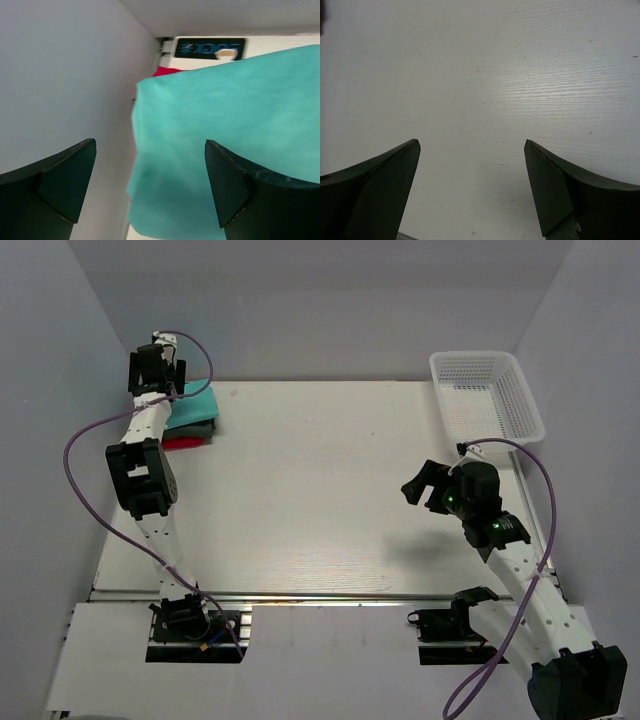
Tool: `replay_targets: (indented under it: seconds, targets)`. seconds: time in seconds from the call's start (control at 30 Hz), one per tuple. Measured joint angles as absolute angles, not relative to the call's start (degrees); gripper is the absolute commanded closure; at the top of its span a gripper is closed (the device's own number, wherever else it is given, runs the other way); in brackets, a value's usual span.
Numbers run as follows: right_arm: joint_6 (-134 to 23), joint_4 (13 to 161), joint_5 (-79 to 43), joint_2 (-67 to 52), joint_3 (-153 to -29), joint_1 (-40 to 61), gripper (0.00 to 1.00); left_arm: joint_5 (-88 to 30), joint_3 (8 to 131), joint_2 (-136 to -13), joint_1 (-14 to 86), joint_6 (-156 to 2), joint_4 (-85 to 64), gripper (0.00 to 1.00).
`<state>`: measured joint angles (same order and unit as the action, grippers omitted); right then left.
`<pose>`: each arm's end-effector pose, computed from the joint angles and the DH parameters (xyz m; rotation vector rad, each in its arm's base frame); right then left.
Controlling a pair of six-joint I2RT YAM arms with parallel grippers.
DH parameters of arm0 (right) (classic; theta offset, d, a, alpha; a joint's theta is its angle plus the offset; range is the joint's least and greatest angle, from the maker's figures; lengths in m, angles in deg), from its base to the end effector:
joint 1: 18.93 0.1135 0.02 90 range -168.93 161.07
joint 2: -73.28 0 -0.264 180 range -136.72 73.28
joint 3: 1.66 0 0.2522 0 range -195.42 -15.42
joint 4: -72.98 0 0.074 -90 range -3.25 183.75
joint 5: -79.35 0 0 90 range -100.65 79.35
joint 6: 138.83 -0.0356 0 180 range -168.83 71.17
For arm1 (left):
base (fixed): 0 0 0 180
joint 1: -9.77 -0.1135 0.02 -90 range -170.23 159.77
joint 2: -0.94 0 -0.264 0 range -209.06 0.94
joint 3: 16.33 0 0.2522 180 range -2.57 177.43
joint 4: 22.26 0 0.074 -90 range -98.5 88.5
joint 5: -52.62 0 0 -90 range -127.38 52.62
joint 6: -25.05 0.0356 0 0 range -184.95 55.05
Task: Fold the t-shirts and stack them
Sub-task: Put the neatly folded tshirt into the corner of the board with the left arm
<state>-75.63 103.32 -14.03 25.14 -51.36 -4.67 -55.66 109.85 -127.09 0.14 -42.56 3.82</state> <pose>0.1855 0.0493 0.2643 0.1939 2.1017 0.4962 0.5206 0.0997 0.2628 0.0312 2.0996 0.6701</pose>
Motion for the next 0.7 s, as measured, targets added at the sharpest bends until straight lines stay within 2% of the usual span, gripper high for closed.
replay_targets:
  seconds: [0.37, 0.7]
  targets:
    - [-75.37, 103.72, -14.16, 28.77, -50.12, -4.67, 0.1, -39.73, 109.79, -124.21, 1.25, -52.13, 11.6, 0.01]
    - [-74.58, 103.85, -14.16, 28.64, -50.12, -4.67, 0.1, -35.55, 97.13, -121.98, -0.03, -55.98, 11.68, 0.01]
